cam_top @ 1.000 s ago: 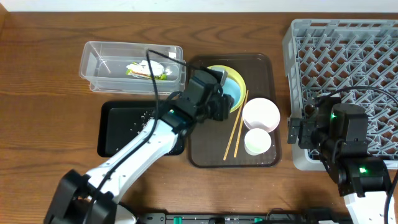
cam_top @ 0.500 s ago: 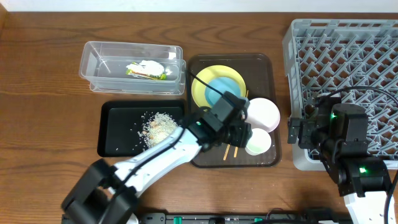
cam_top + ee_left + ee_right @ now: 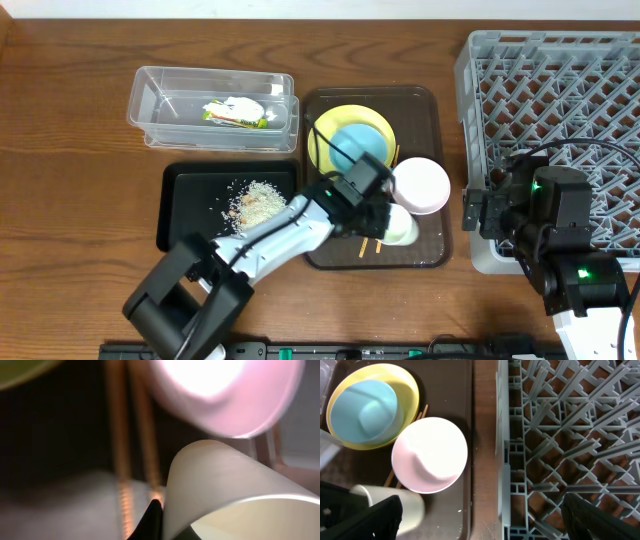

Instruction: Sort waste into correct bins and load items into the dishwasher rack

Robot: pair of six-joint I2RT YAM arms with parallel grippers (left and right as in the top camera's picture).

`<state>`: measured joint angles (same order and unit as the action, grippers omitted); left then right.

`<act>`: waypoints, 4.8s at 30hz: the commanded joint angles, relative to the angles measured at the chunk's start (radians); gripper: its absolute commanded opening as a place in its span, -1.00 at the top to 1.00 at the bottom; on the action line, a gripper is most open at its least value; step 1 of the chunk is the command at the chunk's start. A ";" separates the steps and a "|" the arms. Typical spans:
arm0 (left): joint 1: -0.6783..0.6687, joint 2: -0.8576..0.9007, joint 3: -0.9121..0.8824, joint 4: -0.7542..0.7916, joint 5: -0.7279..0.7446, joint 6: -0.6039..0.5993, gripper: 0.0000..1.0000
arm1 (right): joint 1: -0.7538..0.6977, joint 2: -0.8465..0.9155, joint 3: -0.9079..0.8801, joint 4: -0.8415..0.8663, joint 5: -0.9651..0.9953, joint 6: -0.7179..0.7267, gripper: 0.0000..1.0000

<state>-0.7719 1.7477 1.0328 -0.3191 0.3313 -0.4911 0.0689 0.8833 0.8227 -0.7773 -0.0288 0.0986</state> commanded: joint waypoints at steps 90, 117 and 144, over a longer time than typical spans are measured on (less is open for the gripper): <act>0.580 -0.513 0.013 -0.481 -0.269 0.230 0.08 | -0.533 0.505 0.426 -0.312 0.110 -0.046 0.91; 0.580 -0.513 0.013 -0.488 -0.269 0.229 0.05 | -0.534 0.664 0.470 -0.261 -0.155 -0.043 -0.55; 0.580 -0.513 0.013 -0.493 -0.269 0.229 0.04 | 0.057 0.810 0.445 -0.139 -0.082 -0.098 -0.05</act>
<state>-0.1963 1.2362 1.0348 -0.8055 0.0746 -0.2752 0.1108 1.6455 1.2766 -0.9154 -0.2127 -0.0780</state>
